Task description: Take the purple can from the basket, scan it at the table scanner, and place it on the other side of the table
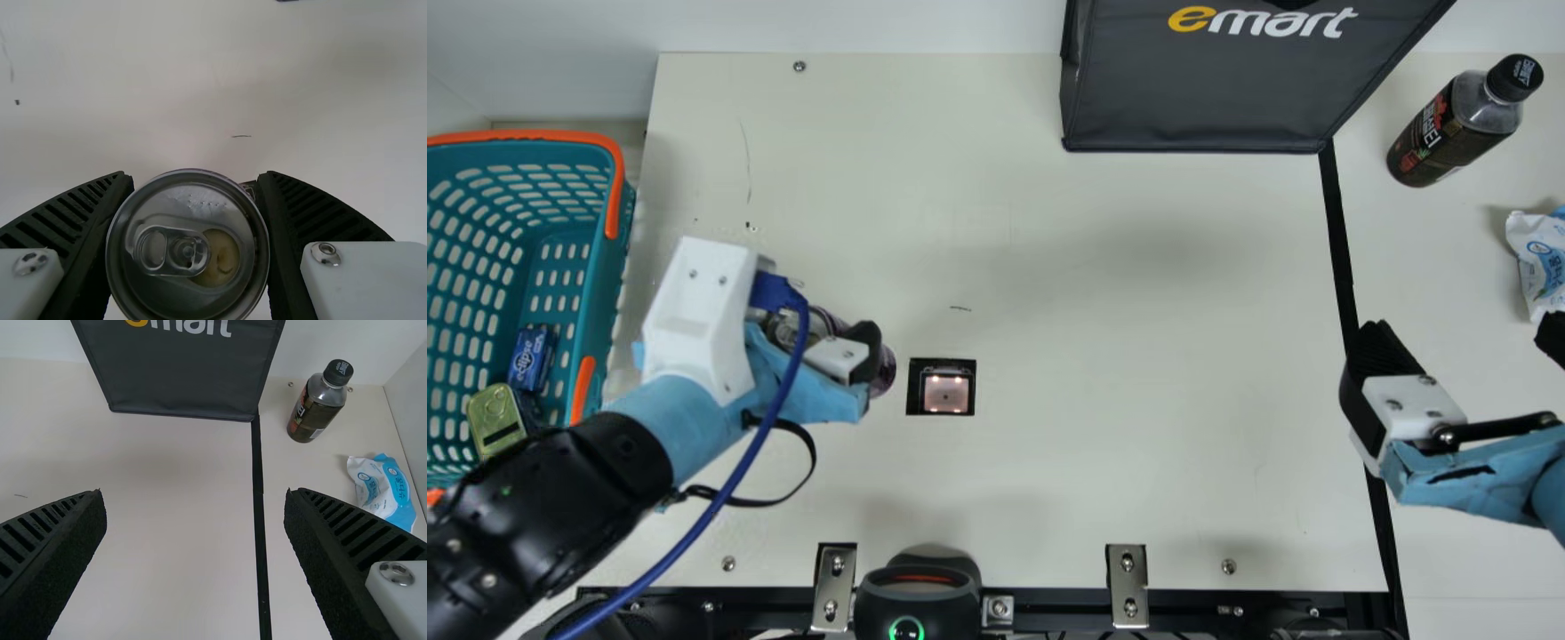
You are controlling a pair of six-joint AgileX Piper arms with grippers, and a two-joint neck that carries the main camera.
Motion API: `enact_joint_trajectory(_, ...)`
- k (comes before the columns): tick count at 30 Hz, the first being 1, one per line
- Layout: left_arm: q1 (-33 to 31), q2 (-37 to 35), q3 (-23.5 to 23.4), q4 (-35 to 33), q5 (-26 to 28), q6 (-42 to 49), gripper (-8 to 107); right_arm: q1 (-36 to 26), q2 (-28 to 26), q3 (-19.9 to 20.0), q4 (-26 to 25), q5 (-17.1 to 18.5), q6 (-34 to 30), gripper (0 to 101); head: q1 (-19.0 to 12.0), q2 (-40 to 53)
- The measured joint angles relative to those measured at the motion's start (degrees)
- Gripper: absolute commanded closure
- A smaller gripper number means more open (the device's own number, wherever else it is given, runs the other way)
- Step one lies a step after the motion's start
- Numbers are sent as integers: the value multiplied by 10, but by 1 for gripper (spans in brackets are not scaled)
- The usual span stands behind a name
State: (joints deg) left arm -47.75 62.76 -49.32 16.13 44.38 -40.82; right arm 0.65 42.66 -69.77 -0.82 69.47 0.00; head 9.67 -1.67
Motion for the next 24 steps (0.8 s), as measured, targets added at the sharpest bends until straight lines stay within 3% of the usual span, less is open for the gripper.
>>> enact_joint_trajectory(15,-98,53,-14,46,-6,-80,107,0,0,0,0,0,0,6,0,0)
enact_joint_trajectory(24,-139,83,-26,92,18,-139,107,0,0,0,0,0,0,6,-1,0)
